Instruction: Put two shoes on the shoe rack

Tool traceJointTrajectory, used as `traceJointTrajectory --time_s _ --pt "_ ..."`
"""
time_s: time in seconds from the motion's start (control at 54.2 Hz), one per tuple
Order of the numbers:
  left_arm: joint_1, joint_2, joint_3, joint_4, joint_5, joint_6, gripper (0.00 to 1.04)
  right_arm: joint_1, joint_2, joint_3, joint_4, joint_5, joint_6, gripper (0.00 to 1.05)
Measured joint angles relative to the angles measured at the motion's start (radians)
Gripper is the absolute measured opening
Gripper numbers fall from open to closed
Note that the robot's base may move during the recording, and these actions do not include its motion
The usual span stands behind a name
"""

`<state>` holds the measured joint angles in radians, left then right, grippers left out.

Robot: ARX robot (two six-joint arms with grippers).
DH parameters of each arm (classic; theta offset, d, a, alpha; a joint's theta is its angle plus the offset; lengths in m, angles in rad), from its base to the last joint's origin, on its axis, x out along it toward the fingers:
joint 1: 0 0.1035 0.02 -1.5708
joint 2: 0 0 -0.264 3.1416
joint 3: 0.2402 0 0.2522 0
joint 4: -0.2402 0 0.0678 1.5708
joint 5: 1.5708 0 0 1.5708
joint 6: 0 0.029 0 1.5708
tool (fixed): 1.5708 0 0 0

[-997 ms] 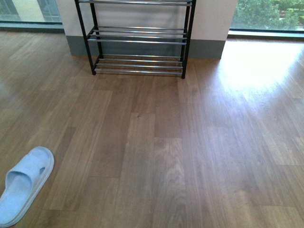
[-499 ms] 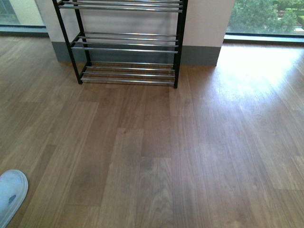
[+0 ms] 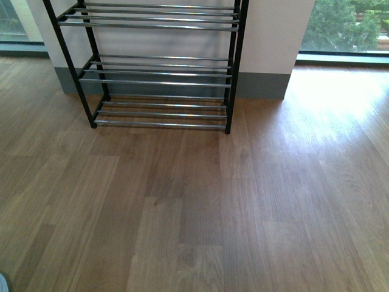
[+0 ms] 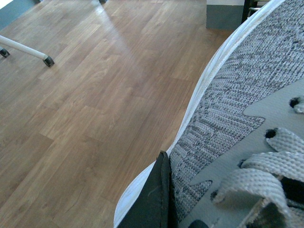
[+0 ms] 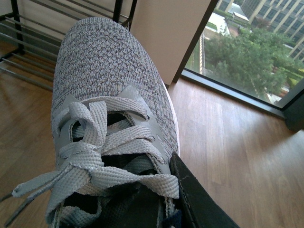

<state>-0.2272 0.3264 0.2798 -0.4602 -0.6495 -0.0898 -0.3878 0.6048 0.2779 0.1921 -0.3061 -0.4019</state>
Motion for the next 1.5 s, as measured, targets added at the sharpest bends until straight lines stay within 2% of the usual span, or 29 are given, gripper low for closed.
traceJointTrajectory --time_s 1.496 --pt "0.000 0.000 0.000 0.000 -0.001 0.000 0.02 0.002 0.002 -0.002 0.000 -0.008 -0.003 0.01"
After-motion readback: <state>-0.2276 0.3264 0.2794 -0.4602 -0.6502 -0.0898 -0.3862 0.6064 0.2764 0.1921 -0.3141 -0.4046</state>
